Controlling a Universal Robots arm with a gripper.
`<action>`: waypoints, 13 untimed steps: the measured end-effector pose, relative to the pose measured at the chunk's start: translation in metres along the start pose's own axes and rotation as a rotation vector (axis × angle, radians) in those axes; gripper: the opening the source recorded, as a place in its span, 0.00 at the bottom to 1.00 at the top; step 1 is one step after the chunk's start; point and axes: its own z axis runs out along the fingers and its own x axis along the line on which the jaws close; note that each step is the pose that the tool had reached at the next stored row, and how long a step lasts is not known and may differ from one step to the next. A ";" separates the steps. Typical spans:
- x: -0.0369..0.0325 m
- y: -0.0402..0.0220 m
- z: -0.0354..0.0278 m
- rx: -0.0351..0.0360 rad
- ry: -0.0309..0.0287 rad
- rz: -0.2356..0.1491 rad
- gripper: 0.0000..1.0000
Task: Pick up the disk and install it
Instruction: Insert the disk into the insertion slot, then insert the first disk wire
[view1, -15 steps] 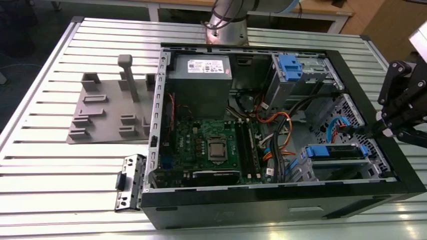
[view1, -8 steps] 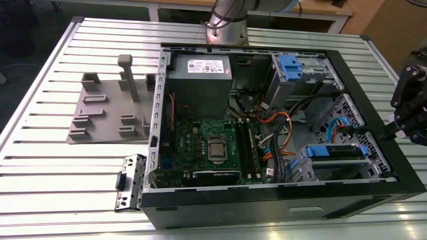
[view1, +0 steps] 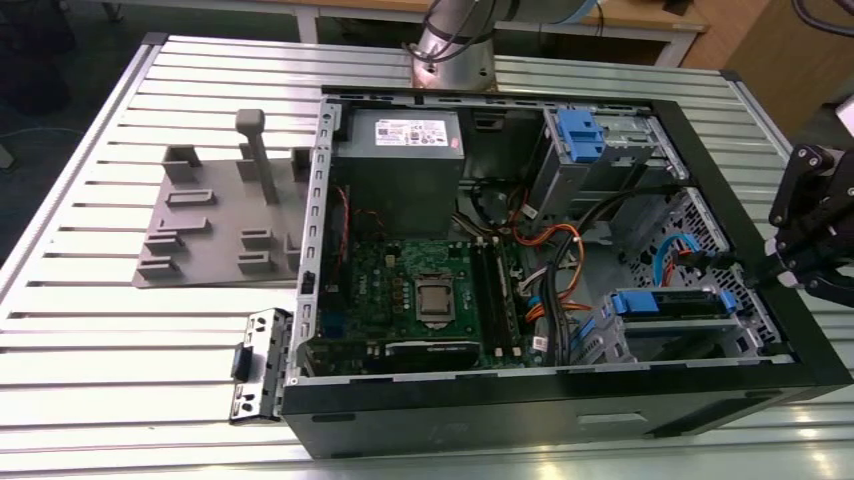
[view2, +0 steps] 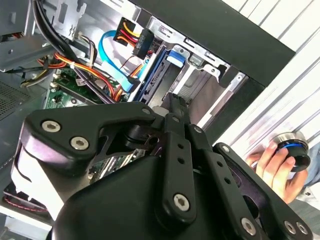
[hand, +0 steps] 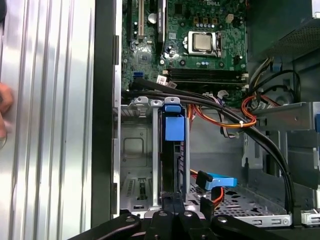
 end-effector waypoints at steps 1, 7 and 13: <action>0.0000 0.0000 -0.0001 0.0000 0.0002 0.000 0.10; 0.0000 0.0000 0.0001 0.0000 0.0001 0.000 0.10; 0.0000 0.0000 0.0001 -0.0001 0.0001 0.000 0.17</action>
